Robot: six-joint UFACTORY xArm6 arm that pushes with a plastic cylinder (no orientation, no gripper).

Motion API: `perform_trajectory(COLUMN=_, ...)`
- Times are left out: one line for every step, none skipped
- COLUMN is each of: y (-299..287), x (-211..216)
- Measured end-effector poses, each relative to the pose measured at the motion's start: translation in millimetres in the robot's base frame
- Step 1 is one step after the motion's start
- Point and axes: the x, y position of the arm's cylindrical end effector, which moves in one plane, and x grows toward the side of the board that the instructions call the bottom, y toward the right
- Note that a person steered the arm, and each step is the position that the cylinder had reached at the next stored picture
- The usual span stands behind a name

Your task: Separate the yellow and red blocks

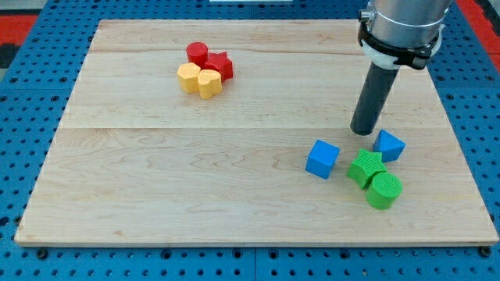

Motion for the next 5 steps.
perform_trajectory(y=-73.5, x=-14.1)
perform_trajectory(y=-135.6, x=-18.5)
perform_trajectory(y=-198.6, x=-33.9)
perform_trajectory(y=-255.3, x=-68.2)
perform_trajectory(y=-255.0, x=-90.4)
